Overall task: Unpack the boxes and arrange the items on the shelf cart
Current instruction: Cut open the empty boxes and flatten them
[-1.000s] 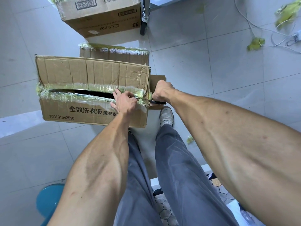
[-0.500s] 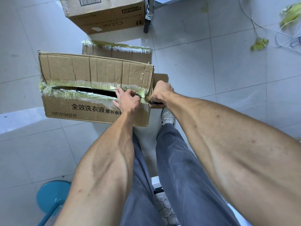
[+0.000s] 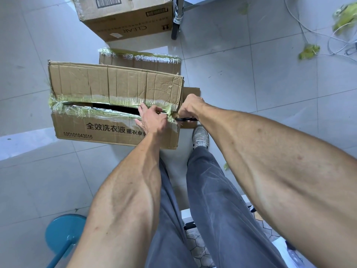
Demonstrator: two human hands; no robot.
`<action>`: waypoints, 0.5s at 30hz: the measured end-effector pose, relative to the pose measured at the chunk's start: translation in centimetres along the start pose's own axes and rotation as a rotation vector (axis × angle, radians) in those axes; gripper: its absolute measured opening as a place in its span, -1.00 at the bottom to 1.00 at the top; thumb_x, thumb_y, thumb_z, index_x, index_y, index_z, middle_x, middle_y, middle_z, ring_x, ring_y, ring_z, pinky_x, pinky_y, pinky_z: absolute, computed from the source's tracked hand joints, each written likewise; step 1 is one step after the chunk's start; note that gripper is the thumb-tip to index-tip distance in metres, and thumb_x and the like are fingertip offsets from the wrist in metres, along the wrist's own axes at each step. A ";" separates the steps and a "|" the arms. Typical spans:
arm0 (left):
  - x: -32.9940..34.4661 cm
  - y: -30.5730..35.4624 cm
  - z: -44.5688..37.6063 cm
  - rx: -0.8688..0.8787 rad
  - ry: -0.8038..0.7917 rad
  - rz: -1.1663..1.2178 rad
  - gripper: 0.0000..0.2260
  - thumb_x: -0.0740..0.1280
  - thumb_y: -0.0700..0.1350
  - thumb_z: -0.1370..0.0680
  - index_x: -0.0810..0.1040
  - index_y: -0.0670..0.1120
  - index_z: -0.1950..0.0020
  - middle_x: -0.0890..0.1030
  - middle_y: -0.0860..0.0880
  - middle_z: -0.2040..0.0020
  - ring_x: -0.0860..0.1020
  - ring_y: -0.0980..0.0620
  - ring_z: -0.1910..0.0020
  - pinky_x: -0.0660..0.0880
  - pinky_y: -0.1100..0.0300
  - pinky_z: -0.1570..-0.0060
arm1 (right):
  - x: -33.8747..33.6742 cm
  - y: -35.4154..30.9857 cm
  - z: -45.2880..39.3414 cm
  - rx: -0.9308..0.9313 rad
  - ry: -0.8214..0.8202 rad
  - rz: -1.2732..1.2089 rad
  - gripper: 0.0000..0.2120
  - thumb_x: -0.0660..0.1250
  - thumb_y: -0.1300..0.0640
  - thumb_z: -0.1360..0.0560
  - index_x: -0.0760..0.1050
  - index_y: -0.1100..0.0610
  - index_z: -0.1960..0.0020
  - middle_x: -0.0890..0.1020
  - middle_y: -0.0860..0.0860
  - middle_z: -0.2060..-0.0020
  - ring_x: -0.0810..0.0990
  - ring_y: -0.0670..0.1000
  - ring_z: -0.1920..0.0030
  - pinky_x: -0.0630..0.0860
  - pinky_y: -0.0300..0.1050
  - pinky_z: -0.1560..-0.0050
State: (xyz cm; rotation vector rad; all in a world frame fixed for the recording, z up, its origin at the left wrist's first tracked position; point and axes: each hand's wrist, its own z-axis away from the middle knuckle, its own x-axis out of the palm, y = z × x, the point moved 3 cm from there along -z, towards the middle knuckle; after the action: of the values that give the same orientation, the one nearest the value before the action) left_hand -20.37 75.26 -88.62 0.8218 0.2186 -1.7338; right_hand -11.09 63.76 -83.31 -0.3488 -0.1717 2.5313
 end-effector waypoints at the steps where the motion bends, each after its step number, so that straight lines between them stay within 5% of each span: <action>1: 0.0 -0.1 0.0 0.003 0.013 -0.001 -0.72 0.25 -0.28 -0.46 0.60 0.00 -0.05 0.13 -0.11 -0.59 0.01 -0.03 -0.59 -0.14 -0.23 -0.51 | 0.3 -0.1 -0.1 -0.008 0.063 0.131 -0.85 0.33 0.33 -0.50 0.42 0.19 0.20 0.50 0.08 0.21 0.48 -0.01 0.31 0.42 -0.24 0.53; 5: -0.1 -0.4 -0.1 0.035 0.058 -0.003 -0.66 0.23 -0.29 -0.43 0.55 -0.07 -0.16 0.31 -0.10 -0.47 0.16 -0.03 -0.53 -0.05 -0.25 -0.50 | 1.5 -0.4 -0.3 -0.075 0.234 0.428 -0.96 0.35 0.25 -0.45 0.51 0.16 0.11 0.58 0.06 0.17 0.52 0.06 0.18 0.41 -0.22 0.29; 10: 0.0 -0.4 -0.3 0.045 0.098 -0.008 -0.63 0.24 -0.27 -0.43 0.52 -0.09 -0.22 0.36 -0.09 -0.40 0.20 -0.01 -0.50 -0.02 -0.25 -0.49 | 1.2 0.2 -0.1 0.034 0.015 0.244 -0.83 0.44 0.22 -0.41 0.45 0.17 0.25 0.49 0.06 0.35 0.46 0.01 0.52 0.34 -0.32 0.59; 12: -0.1 -0.3 -0.1 0.052 0.117 -0.001 -0.63 0.24 -0.27 -0.43 0.52 -0.10 -0.22 0.38 -0.08 -0.37 0.22 -0.01 -0.48 -0.02 -0.25 -0.49 | 1.2 -0.1 -0.3 0.018 -0.055 0.302 -0.81 0.48 0.18 -0.42 0.48 0.18 0.25 0.52 0.07 0.31 0.49 0.00 0.46 0.43 -0.25 0.47; 15: -0.2 -0.6 0.0 0.070 0.125 0.036 -0.63 0.23 -0.29 -0.42 0.49 -0.12 -0.22 0.40 -0.08 -0.36 0.26 -0.02 -0.46 -0.02 -0.24 -0.49 | 1.5 -0.3 -0.5 -0.056 0.115 0.492 -0.84 0.36 0.20 -0.47 0.44 0.16 0.26 0.54 0.04 0.24 0.47 0.01 0.30 0.37 -0.22 0.44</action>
State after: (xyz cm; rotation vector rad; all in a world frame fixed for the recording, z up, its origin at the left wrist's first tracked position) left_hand -20.88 75.55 -88.63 0.9812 0.2266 -1.6659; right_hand -12.00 64.90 -84.05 -0.6213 -0.1234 2.9823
